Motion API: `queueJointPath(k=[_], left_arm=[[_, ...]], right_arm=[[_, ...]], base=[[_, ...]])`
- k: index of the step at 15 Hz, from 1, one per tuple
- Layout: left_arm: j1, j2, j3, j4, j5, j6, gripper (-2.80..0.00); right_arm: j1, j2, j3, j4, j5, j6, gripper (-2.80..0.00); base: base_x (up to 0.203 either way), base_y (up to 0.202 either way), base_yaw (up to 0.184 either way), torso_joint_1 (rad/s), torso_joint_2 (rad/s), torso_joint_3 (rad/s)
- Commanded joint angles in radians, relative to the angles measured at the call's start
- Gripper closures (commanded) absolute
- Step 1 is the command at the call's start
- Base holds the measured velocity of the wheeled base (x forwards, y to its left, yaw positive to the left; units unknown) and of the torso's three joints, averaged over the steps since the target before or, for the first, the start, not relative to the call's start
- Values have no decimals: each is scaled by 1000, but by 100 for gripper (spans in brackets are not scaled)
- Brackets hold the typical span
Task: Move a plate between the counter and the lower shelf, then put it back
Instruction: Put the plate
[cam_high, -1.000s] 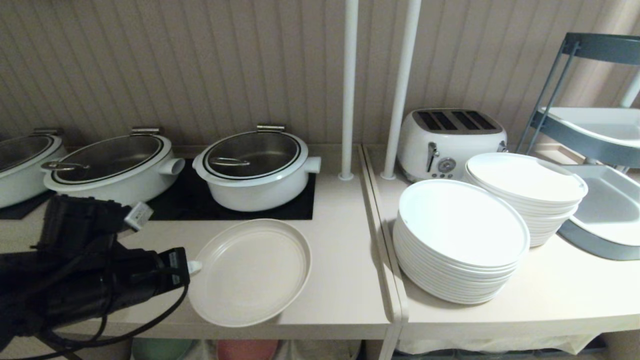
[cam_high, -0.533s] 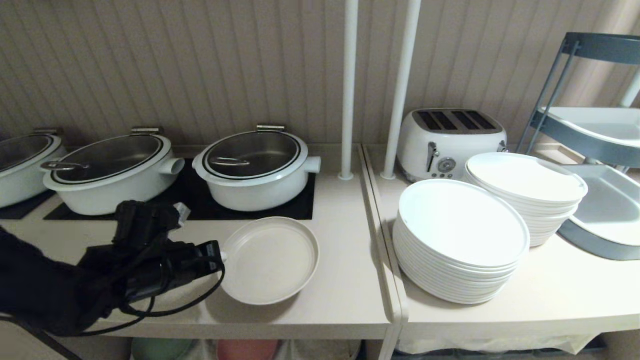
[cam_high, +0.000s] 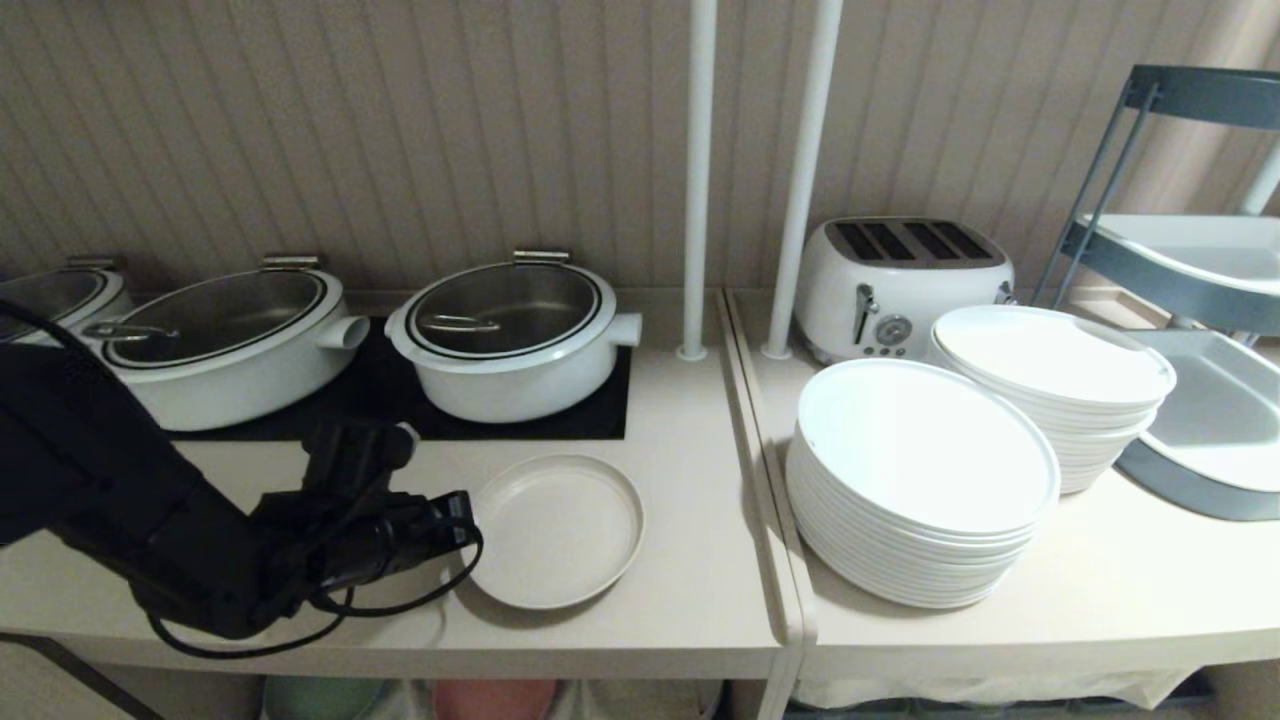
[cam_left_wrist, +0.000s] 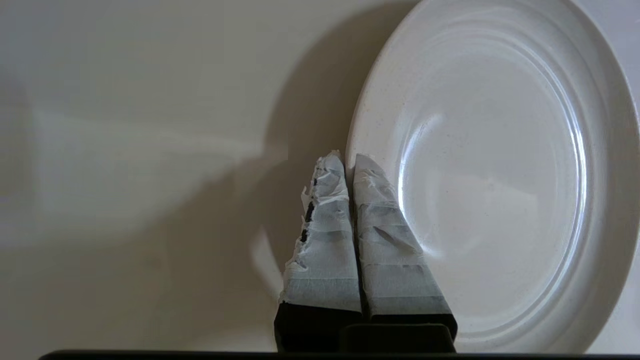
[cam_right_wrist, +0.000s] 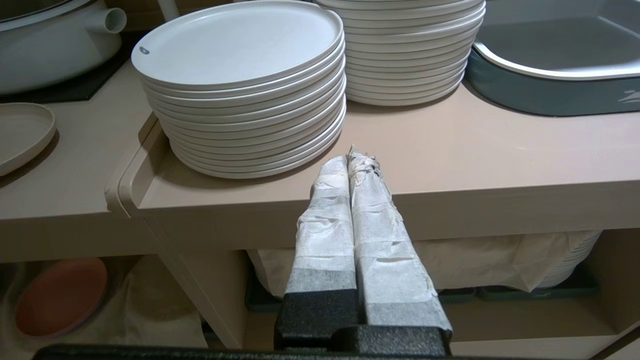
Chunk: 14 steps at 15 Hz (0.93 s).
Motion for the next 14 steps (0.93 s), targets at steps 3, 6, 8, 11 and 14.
queueJointPath(k=[3,6,8,11,14], left_arm=[[0,36,-25,-3,1,-15,0],[-1,42,-30,-3,1,-13,0],[-3,46,-30,-3,1,-14,0],[-3,47,-30,-3,1,-13,0],[-3,47,-30,-3,1,-13,-280]], right_arm=[[0,1,0,0,0,1,0],[0,1,0,0,0,1,0],[0,1,0,1,0,0,0],[0,1,0,0,0,1,0],[0,1,0,0,0,1,0]], base=[[0,0,0,0,0,0],[0,0,0,0,0,0],[0,0,0,0,0,0],[0,0,0,0,0,0],[0,0,0,0,0,0]])
